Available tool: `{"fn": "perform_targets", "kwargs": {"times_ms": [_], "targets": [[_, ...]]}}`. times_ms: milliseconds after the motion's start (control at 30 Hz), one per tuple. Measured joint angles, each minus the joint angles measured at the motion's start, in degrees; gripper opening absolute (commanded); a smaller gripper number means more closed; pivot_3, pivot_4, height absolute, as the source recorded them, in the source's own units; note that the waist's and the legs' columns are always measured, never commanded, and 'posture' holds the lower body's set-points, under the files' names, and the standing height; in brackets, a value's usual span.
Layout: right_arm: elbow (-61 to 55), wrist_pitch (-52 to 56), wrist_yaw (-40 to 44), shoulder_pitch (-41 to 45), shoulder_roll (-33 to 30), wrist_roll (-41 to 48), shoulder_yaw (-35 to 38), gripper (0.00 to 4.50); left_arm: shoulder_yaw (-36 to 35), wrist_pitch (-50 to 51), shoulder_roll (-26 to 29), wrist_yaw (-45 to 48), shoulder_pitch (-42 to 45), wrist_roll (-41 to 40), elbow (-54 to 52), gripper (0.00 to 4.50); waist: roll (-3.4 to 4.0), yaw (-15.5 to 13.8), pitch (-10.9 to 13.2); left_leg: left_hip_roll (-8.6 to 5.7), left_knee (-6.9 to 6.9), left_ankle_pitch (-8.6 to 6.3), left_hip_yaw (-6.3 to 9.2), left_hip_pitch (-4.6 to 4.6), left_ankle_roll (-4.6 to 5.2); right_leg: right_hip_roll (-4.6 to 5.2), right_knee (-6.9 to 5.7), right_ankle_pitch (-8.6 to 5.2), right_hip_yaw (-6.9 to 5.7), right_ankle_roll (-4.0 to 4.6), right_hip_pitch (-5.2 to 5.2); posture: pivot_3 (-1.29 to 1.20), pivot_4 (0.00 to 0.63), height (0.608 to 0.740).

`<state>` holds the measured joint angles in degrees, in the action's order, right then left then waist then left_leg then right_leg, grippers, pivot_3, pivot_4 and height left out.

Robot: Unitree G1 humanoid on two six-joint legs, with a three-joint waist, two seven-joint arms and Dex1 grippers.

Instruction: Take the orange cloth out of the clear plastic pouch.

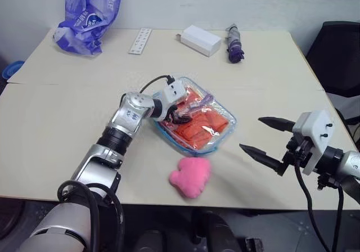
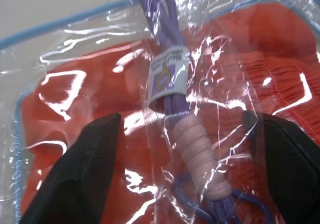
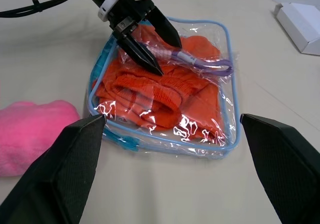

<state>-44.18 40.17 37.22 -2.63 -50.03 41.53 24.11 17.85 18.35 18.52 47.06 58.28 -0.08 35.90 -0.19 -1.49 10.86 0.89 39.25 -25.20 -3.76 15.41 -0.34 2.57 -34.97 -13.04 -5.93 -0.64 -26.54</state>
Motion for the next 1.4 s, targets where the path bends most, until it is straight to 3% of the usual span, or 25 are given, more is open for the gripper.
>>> {"fn": "perform_targets", "kwargs": {"times_ms": [333,500,667,833,1000,1200,1400], "targets": [[-0.35,-0.9,0.35,-0.64,-0.03,-0.65,-0.13,4.5,-2.07,1.77,-0.37,1.36,-1.51,-0.2,-2.18,0.18,-0.01,0.08,0.0,0.02,0.0,0.0,0.01,-0.01,0.0,0.01,0.0,0.0,0.01,0.0,0.0,0.0,0.15,0.74],[2.4,-2.03,3.15,2.29,-0.8,-0.97,-1.44,4.5,-7.57,7.18,0.67,-0.48,-1.88,-2.82,-5.91,0.14,-0.07,0.2,0.04,0.03,0.0,0.0,0.01,-0.01,0.0,0.0,-0.04,0.0,0.01,0.0,0.0,0.0,0.15,0.74],[5.32,-3.01,5.22,7.04,-0.81,-1.8,-6.37,4.5,-21.22,15.31,7.54,-10.79,-1.76,-6.14,-8.72,0.14,-0.16,1.43,0.1,0.12,-0.03,0.03,0.0,-0.11,-0.05,-0.02,-0.15,0.0,0.02,0.03,-0.01,0.0,0.15,0.74],[8.45,-4.66,6.81,15.15,1.13,-2.76,-13.89,4.5,-35.14,21.94,20.49,-23.59,-16.85,-4.67,-12.87,0.14,-0.2,2.78,0.12,0.19,-0.03,0.07,0.08,-0.25,-0.16,0.01,-0.24,-0.03,-0.07,0.1,-0.11,0.0,0.15,0.74],[12.66,-6.71,9.56,20.06,2.18,-4.86,-18.37,4.5,-39.74,24.9,24.13,-27.46,-25.95,-4.22,-14.1,0.14,-0.47,0.21,0.14,0.16,0.14,0.02,0.24,-0.02,-0.07,0.21,-0.12,-0.03,-0.37,0.11,-0.14,0.0,0.15,0.74],[16.82,-8.23,12.53,23.38,3.49,-6.79,-21.79,4.5,-41.31,25.89,24.43,-28.01,-29.95,-5.53,-18.19,2.03,-0.53,-0.14,0.11,0.16,0.78,-0.05,0.53,0.88,0.08,0.54,-0.08,0.01,-1.04,0.06,-0.4,0.0,0.15,0.74],[18.79,-8.97,14.47,24.54,3.62,-7.69,-21.87,4.5,-42.65,26.61,26.46,-28.61,-31.56,-6.54,-21.32,3.91,-0.53,0.46,0.11,0.14,0.8,-0.04,0.54,0.86,0.08,0.55,-0.14,0.03,-1.06,0.02,-0.4,0.0,0.15,0.74]]}}
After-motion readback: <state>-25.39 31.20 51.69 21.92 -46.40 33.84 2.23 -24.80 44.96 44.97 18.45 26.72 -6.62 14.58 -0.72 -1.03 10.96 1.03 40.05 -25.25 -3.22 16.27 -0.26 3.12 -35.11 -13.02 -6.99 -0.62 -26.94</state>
